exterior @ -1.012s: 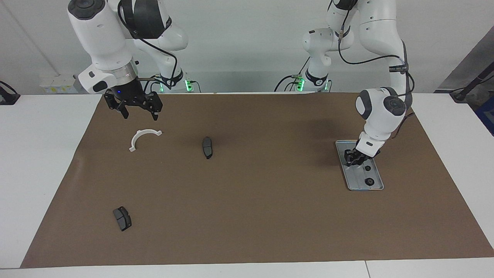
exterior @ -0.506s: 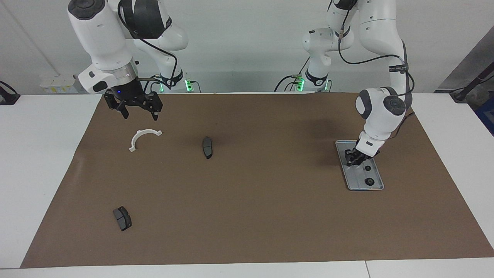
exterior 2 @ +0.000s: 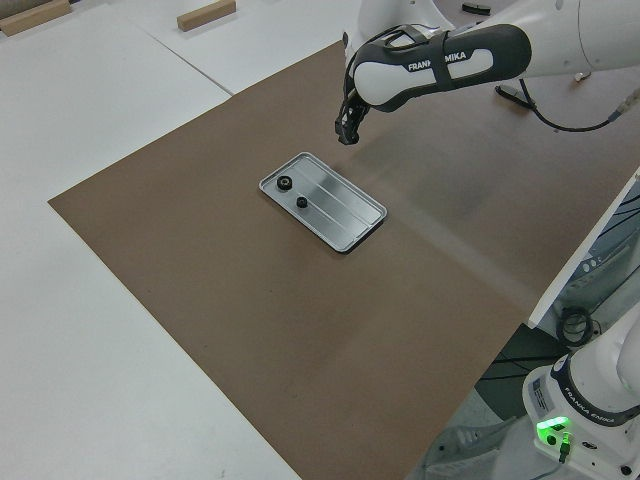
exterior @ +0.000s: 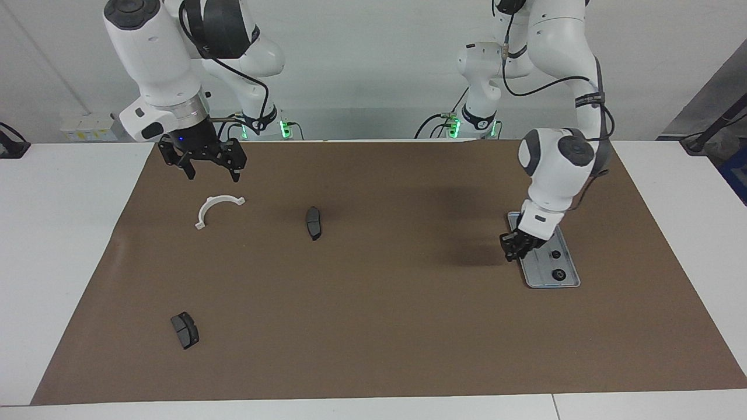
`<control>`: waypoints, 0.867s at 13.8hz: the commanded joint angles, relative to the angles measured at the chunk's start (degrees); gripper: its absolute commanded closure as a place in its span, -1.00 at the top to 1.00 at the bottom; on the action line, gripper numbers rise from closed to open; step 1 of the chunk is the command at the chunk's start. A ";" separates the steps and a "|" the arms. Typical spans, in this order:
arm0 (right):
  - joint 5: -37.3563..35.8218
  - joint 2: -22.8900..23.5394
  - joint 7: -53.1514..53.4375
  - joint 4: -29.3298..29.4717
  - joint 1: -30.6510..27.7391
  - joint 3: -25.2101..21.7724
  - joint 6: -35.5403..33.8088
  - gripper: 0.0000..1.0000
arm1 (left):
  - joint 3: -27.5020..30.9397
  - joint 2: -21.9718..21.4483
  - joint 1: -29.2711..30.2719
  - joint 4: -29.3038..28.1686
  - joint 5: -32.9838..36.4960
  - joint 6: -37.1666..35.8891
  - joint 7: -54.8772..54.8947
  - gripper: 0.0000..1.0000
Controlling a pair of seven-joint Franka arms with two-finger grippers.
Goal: Place bearing gear from tray to pile
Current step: 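Carry the ring with the left gripper while the right gripper approaches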
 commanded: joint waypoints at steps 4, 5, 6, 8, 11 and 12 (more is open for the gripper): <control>0.78 0.24 -1.52 -0.06 -0.15 0.53 2.29 1.00 | 1.05 0.88 -16.08 -2.00 -0.67 6.55 -13.08 -0.61; 0.78 0.50 -1.43 0.03 0.54 0.53 2.47 1.00 | 1.05 0.97 -17.67 -2.53 -0.67 7.54 -13.26 -0.57; 0.69 0.77 -1.35 0.11 1.16 0.53 2.56 1.00 | 0.96 1.06 -18.82 -2.88 -0.67 7.81 -13.96 -0.48; 0.69 2.17 -0.56 0.20 2.04 0.53 3.43 1.00 | 0.96 1.58 -19.88 -3.15 -0.67 8.86 -14.23 0.16; 0.61 4.81 7.16 0.29 6.42 0.53 6.94 1.00 | 1.05 1.85 -20.15 -1.66 -0.67 9.13 -17.04 1.00; 0.61 5.95 9.09 0.20 7.57 0.53 8.52 1.00 | 1.22 1.67 -19.19 -0.96 -0.67 8.34 -16.95 1.00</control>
